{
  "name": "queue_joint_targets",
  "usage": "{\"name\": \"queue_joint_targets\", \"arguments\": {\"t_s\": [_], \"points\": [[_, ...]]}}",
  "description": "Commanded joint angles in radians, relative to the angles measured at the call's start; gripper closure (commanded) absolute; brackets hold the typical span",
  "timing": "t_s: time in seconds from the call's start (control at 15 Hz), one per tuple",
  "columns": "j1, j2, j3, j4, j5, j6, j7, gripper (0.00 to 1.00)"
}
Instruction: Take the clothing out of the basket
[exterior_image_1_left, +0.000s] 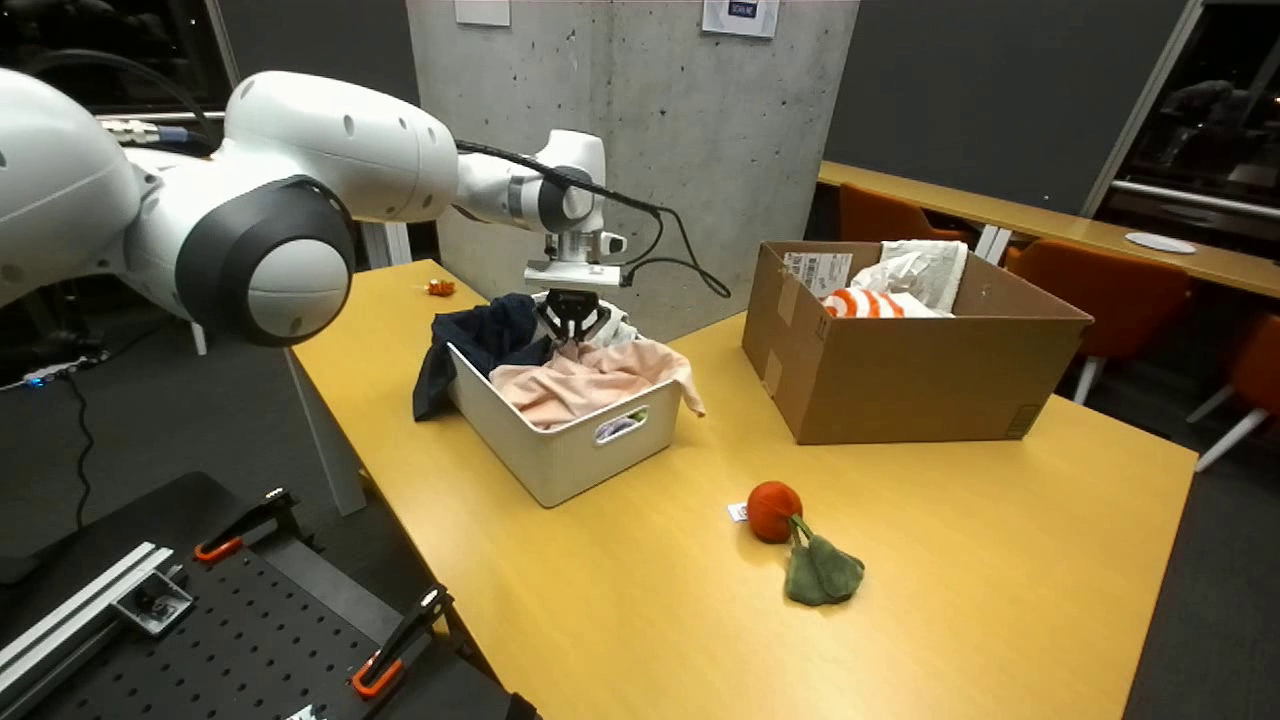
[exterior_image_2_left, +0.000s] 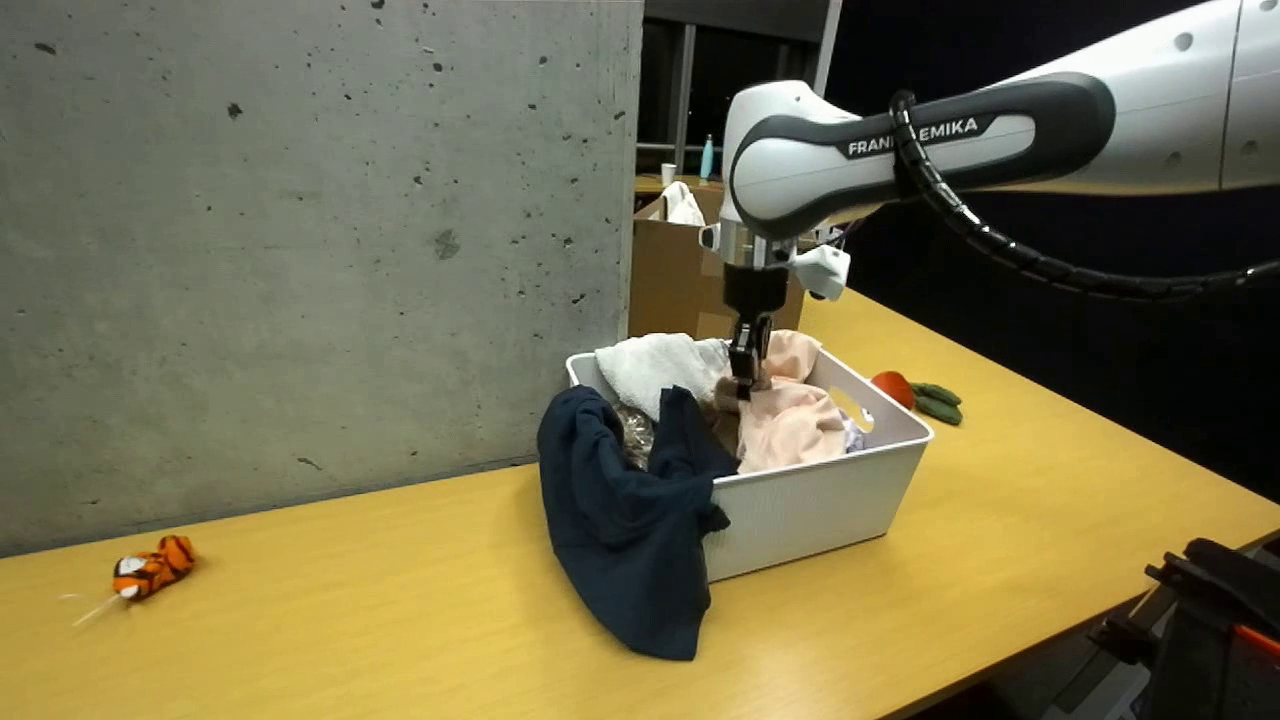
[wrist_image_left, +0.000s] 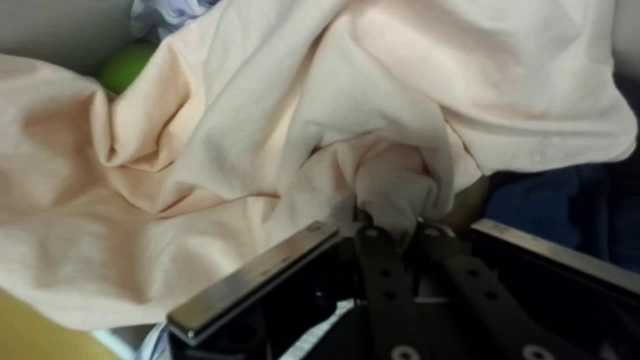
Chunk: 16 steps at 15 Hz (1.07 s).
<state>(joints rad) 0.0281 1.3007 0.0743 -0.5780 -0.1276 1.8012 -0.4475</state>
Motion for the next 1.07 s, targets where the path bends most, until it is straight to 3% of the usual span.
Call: {"name": "queue_joint_targets", "arguments": {"t_s": [0.0, 0.4, 1.0], "points": [[-0.031, -0.07, -0.016, 0.046, 0.002, -0.067, 0.044, 0.98], [-0.133, -0.15, -0.037, 0.083, 0.009, -0.079, 0.126, 0.98], [-0.417, -0.152, -0.043, 0.053, 0.037, -0.07, 0.232, 0.98]]}}
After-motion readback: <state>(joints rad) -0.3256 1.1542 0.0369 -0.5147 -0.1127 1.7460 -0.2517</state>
